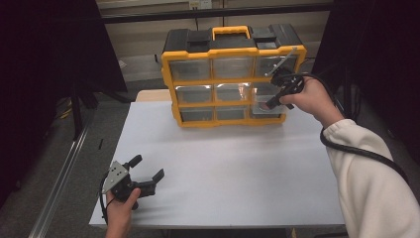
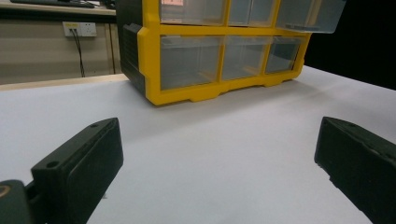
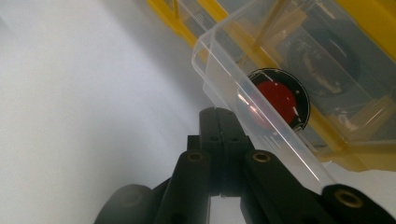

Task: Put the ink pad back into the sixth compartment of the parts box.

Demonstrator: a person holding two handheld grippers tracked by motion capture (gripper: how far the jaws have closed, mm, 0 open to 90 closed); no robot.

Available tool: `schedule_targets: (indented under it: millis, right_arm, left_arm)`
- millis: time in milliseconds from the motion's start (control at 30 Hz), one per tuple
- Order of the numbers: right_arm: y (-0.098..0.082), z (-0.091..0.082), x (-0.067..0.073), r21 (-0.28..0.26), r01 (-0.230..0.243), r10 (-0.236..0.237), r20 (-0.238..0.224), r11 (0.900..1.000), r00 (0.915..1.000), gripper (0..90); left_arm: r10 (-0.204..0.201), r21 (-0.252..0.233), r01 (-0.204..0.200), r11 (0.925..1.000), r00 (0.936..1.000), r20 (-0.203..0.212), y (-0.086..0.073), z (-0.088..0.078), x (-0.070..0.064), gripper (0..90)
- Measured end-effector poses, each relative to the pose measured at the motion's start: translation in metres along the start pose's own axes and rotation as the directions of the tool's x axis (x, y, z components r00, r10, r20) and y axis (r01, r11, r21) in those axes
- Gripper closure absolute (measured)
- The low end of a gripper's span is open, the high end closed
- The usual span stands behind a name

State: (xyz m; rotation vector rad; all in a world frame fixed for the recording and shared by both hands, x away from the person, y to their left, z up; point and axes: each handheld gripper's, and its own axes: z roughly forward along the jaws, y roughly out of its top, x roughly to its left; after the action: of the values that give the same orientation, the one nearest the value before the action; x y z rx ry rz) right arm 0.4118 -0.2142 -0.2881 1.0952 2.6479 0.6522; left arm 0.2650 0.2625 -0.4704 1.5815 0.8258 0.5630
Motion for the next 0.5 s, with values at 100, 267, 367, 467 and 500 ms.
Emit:
schedule_targets:
  millis: [100, 267, 367, 467, 500]
  right_arm:
    - [0.0013, -0.0003, -0.0005, 0.0, 0.007, -0.007, 0.004, 1.0, 1.0, 90.0]
    - [0.0014, -0.0027, -0.0029, -0.008, 0.009, -0.009, 0.005, 1.0, 0.9999, 90.0]
    - [0.0014, -0.0057, -0.0053, -0.012, -0.004, 0.005, 0.009, 1.0, 1.0, 90.0]
    - [0.0013, -0.0086, -0.0081, -0.024, -0.005, 0.005, 0.015, 1.0, 0.9999, 90.0]
    - [0.0011, -0.0092, -0.0091, -0.023, -0.006, 0.007, 0.017, 1.0, 0.9998, 90.0]
  left_arm:
    - [-0.001, 0.001, 0.001, 1.0, 0.9999, -0.011, -0.0004, -0.0018, 0.0004, 1.2]
    - [0.012, 0.007, -0.012, 0.9999, 0.9998, -0.013, -0.0004, -0.0026, 0.0009, 1.2]
    - [0.008, 0.005, -0.008, 1.0, 0.9999, -0.015, -0.0003, -0.002, 0.0011, 1.2]
    - [0.017, 0.008, -0.017, 0.9998, 0.9998, -0.007, -0.0001, -0.0011, 0.0012, 1.2]
    - [0.009, 0.006, -0.009, 0.9999, 1.0, -0.004, -0.0003, -0.0002, 0.0009, 1.2]
